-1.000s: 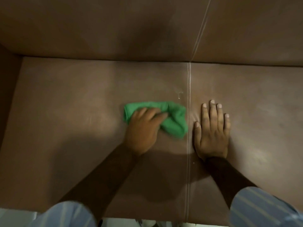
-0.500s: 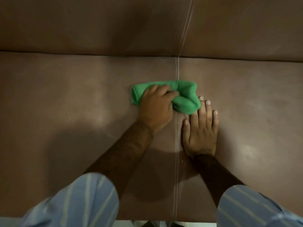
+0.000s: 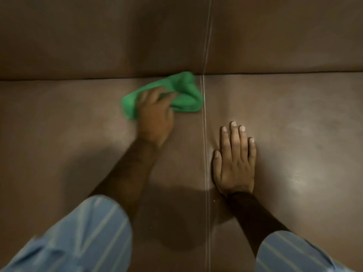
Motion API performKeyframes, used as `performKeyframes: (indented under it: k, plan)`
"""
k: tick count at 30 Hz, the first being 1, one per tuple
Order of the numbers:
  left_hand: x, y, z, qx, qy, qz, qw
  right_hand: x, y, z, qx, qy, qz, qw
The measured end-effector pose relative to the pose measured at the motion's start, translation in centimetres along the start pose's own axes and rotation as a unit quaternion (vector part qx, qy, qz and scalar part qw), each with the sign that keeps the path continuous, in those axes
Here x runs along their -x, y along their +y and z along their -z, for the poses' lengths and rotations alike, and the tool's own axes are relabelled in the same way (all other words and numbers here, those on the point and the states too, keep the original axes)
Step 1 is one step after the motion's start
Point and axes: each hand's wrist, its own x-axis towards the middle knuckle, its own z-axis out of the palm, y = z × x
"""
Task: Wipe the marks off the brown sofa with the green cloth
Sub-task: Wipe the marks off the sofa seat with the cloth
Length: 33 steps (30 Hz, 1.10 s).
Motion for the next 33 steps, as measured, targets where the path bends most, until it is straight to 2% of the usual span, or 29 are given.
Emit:
performKeyframes:
  k: [2, 4, 7, 10, 13, 17, 19, 21, 25, 30, 33]
  plan:
    - [-3.6, 5.3, -2.6, -0.001, -0.092, -0.133, 0.987, 0.0, -0.1, -0.1, 0.003, 0.008, 0.0, 1.0]
    - [-6.2, 9.0, -4.1, -0.026, -0.15, -0.223, 0.963, 0.0, 0.0, -0.3, -0.002, 0.015, 0.001, 1.0]
    - [-7.1, 9.0, -4.0, -0.045, -0.149, -0.252, 0.955, 0.0, 0.1, -0.3, -0.002, 0.016, 0.0, 1.0]
    - [-5.2, 3.4, -2.3, -0.086, -0.095, -0.188, 0.974, 0.0, 0.1, -0.1, -0.002, 0.009, 0.006, 1.0]
    - [-2.2, -4.6, 1.4, -0.083, -0.022, -0.042, 0.995, 0.0, 0.2, -0.3, -0.001, 0.007, 0.008, 1.0]
    - [0.3, -9.0, 4.6, -0.119, 0.014, 0.087, 0.989, 0.2, -0.1, 0.2, -0.01, 0.009, 0.013, 1.0]
    - [1.1, -7.8, 4.2, -0.095, 0.01, 0.101, 0.99, 0.0, -0.1, 0.3, -0.011, 0.013, 0.014, 1.0]
    - [4.0, -6.2, 3.6, -0.072, -0.007, 0.076, 0.994, 0.0, -0.3, 0.5, -0.02, 0.013, 0.015, 1.0]
    - [14.6, -3.0, 2.7, -0.045, -0.048, 0.026, 0.997, 0.1, -0.6, 1.7, -0.017, 0.007, 0.013, 1.0]
    - [26.6, -0.7, 2.7, -0.023, -0.08, 0.041, 0.996, 3.5, -3.3, 3.6, -0.036, -0.041, -0.055, 0.997]
    - [31.9, 0.6, 3.3, -0.006, -0.086, 0.063, 0.994, 8.2, -4.7, 4.5, -0.058, -0.069, -0.016, 0.996]
